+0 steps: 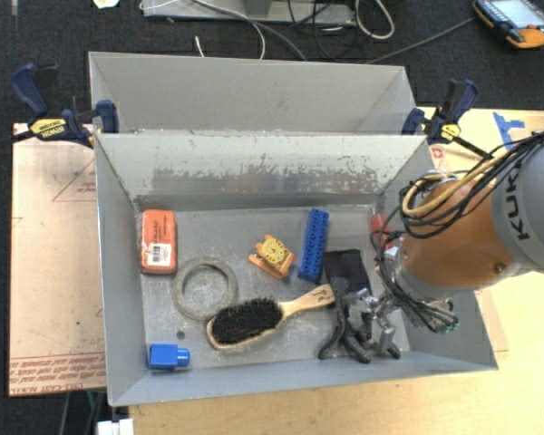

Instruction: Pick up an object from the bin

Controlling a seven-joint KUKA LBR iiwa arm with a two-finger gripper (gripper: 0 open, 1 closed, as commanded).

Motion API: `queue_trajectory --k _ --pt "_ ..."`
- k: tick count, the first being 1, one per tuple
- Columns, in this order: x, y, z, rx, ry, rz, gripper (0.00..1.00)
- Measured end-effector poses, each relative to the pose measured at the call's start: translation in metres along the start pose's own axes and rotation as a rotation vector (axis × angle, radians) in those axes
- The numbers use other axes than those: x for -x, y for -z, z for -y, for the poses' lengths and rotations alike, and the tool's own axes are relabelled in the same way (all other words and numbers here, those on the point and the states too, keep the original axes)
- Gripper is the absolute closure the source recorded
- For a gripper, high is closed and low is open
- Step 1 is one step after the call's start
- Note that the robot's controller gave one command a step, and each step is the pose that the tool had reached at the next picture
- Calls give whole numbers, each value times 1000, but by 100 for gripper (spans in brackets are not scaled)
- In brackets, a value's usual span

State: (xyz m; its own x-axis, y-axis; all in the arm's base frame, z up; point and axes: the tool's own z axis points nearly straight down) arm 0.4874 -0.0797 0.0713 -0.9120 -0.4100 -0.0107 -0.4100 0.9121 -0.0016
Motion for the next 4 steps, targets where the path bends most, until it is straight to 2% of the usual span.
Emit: queue_trajectory --k 1,2,3,4 --pt "4 10 0 0 5 2 100" --pt "6 1 2 1 3 1 100" --pt "3 0 -1 -4 6 11 100" --pt "3 0 -1 -5 6 11 100"
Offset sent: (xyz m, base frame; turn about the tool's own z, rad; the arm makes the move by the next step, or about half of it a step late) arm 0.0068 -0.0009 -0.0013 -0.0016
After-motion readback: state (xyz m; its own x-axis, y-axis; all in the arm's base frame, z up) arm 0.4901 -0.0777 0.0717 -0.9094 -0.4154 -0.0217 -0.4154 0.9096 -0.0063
